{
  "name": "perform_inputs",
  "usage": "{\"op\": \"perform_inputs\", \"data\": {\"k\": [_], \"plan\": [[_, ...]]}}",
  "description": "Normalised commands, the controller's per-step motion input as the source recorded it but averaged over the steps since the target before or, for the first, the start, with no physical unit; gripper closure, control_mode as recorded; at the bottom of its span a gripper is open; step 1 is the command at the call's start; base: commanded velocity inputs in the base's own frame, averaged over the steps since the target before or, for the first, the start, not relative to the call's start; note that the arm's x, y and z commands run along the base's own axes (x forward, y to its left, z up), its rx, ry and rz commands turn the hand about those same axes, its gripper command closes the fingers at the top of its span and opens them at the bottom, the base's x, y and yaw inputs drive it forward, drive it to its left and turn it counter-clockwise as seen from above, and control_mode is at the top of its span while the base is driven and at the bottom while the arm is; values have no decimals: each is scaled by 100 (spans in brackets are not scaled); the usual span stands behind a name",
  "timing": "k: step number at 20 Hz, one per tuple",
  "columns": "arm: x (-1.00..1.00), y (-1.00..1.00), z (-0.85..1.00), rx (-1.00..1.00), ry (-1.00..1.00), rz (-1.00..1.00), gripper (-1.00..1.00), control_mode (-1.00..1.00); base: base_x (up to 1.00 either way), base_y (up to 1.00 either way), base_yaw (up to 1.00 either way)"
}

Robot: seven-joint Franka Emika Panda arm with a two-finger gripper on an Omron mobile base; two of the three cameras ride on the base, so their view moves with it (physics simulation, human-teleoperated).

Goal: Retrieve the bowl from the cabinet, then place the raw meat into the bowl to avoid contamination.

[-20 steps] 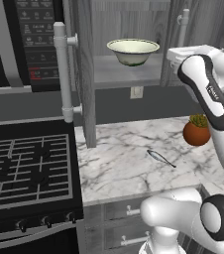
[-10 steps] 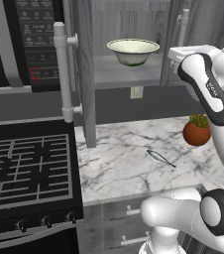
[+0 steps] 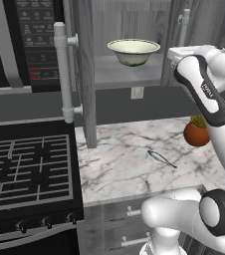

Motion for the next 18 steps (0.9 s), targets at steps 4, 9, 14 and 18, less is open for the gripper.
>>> {"op": "perform_inputs", "data": {"k": [4, 9, 14, 18], "plan": [[33, 7, -14, -3, 1, -2, 100, -100, 0, 0, 0], [0, 0, 0, 0, 0, 0, 100, -100, 0, 0, 0], [0, 0, 0, 0, 0, 0, 100, -100, 0, 0, 0], [0, 0, 0, 0, 0, 0, 100, -100, 0, 0, 0]]}}
